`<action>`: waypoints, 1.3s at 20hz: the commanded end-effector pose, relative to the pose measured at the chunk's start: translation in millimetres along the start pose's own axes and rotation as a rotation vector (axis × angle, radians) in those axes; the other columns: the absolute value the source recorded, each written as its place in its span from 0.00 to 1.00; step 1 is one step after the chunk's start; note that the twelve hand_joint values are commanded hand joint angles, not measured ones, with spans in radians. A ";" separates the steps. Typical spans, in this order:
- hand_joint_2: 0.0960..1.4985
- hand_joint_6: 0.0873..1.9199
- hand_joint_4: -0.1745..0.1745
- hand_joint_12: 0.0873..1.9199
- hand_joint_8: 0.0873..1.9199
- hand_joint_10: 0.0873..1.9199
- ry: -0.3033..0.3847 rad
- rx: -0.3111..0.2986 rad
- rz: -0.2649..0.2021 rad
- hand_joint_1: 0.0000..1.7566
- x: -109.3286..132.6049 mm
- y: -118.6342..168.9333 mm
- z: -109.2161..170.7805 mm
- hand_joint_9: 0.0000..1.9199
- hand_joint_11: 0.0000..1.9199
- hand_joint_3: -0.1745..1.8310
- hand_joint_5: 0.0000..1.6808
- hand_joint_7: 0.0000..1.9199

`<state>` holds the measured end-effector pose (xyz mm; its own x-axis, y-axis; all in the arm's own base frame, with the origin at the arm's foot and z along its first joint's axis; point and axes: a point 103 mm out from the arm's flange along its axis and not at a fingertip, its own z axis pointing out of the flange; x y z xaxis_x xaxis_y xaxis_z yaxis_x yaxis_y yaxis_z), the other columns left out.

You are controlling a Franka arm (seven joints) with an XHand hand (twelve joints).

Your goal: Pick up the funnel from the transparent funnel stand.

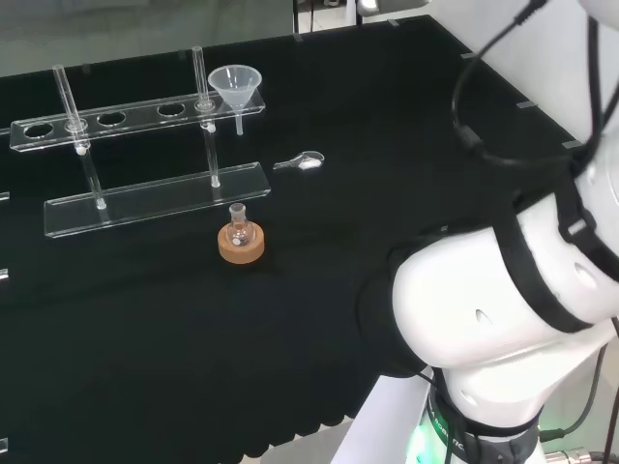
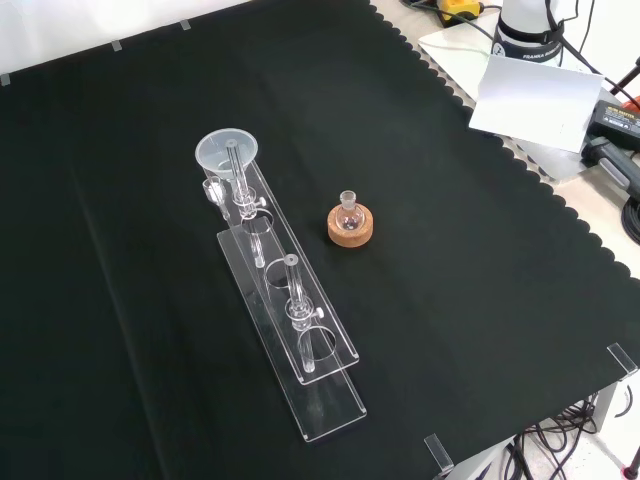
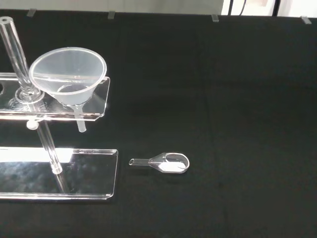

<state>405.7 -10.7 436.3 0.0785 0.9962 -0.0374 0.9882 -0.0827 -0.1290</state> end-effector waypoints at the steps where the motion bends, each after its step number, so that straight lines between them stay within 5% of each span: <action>1: 0.78 0.00 0.55 0.71 0.11 0.32 -0.008 0.063 -0.027 0.09 6.9 72.7 19.1 0.08 0.03 0.14 0.12 0.02; 12: 0.67 0.00 0.53 0.72 0.19 0.33 -0.001 0.161 -0.090 0.20 46.4 105.8 63.1 0.11 0.04 0.12 0.13 0.03; 26: 0.59 0.00 0.50 0.73 0.22 0.34 -0.043 0.308 -0.106 0.27 94.8 135.6 94.4 0.10 0.05 0.09 0.10 0.00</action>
<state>518.3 47.4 349.1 -0.0256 0.9987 -0.0437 0.9430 0.0096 -0.3328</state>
